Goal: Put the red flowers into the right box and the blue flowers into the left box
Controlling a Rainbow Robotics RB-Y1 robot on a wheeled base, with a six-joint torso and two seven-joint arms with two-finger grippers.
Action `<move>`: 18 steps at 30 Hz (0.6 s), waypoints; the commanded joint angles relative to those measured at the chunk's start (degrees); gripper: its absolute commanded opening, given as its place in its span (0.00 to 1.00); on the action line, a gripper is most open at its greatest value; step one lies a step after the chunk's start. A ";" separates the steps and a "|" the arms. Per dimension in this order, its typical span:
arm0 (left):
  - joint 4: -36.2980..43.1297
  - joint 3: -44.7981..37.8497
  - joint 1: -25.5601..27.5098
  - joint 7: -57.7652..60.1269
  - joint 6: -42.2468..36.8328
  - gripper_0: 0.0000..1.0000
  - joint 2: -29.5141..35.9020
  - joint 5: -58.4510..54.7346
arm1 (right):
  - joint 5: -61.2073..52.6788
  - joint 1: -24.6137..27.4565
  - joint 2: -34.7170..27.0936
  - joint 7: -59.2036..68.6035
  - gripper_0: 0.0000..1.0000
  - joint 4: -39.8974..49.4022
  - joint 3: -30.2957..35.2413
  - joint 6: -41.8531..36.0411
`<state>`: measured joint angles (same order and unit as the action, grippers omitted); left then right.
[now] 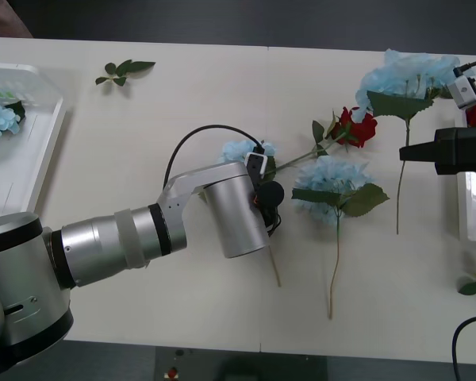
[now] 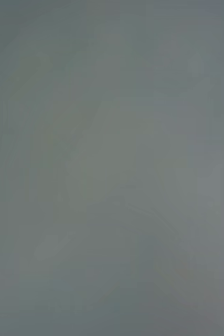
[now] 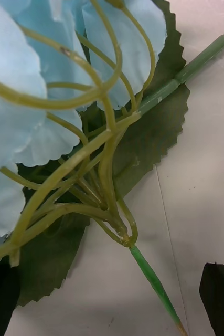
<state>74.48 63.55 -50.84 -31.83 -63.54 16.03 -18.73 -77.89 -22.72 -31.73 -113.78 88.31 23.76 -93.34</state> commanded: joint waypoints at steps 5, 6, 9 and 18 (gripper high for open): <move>0.66 1.76 -1.99 2.21 0.70 0.99 -1.35 0.54 | -14.75 -2.24 -1.58 -1.44 0.00 1.78 -1.35 1.05; 0.66 1.76 -1.90 2.21 0.88 0.85 -1.35 0.54 | -16.77 -2.42 -1.49 -1.00 0.00 1.78 -1.70 1.05; 0.66 1.93 -1.90 2.39 0.88 0.37 -1.35 0.45 | -21.16 -2.94 -1.40 -0.30 0.00 1.78 -2.58 1.31; 0.75 1.93 -1.99 3.18 0.96 0.00 -1.35 0.45 | -29.07 -4.88 0.18 3.39 0.00 1.78 -5.39 2.02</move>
<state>74.49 65.50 -51.05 -30.37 -63.35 16.02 -18.18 -105.75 -25.71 -31.72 -113.64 88.31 17.43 -91.44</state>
